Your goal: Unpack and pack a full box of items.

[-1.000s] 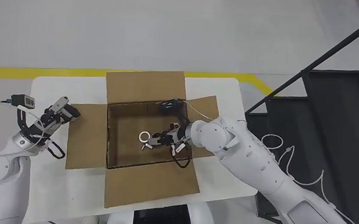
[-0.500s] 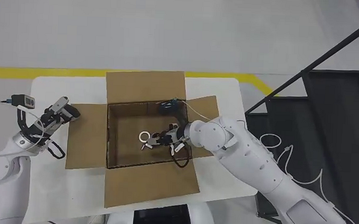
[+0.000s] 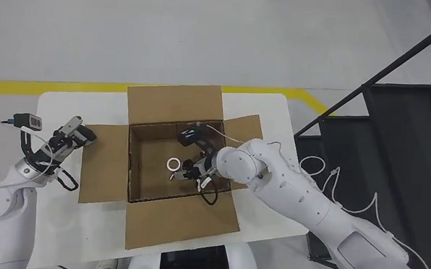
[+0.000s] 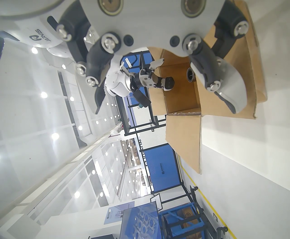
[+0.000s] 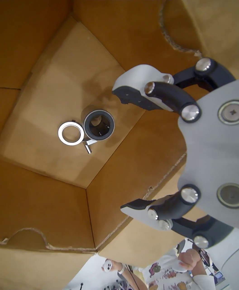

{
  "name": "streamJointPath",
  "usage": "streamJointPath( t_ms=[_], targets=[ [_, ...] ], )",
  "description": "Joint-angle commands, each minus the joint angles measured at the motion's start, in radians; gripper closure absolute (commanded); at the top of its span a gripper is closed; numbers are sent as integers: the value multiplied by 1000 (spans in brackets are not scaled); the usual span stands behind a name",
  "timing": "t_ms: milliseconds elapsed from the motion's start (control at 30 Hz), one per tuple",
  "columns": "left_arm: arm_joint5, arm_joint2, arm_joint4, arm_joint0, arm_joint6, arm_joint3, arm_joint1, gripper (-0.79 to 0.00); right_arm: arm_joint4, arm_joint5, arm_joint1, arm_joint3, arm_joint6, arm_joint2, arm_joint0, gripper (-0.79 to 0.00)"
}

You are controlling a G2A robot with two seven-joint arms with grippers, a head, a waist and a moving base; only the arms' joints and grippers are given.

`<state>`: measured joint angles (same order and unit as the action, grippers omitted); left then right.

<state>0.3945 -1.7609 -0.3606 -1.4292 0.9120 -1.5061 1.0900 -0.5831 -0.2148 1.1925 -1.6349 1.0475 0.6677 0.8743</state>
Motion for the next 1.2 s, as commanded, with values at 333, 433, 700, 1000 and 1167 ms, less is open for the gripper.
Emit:
streamJointPath(
  t_ms=[333,433,700,1000,1167],
  targets=[
    [0,0,0,0,0,0,0,-785,-76,-103,107,158,-16,-167,-121,-785],
    [0,0,0,0,0,0,0,-785,-78,-115,131,204,-27,-195,-133,-785],
    [0,0,0,0,0,0,0,-785,-130,-170,181,311,-23,-240,-168,-785],
    [0,0,0,0,0,0,0,-785,-142,-182,215,360,-20,-241,-174,0],
    [0,0,0,0,0,0,0,-785,-172,-194,222,353,4,-235,-171,0]
  ],
)
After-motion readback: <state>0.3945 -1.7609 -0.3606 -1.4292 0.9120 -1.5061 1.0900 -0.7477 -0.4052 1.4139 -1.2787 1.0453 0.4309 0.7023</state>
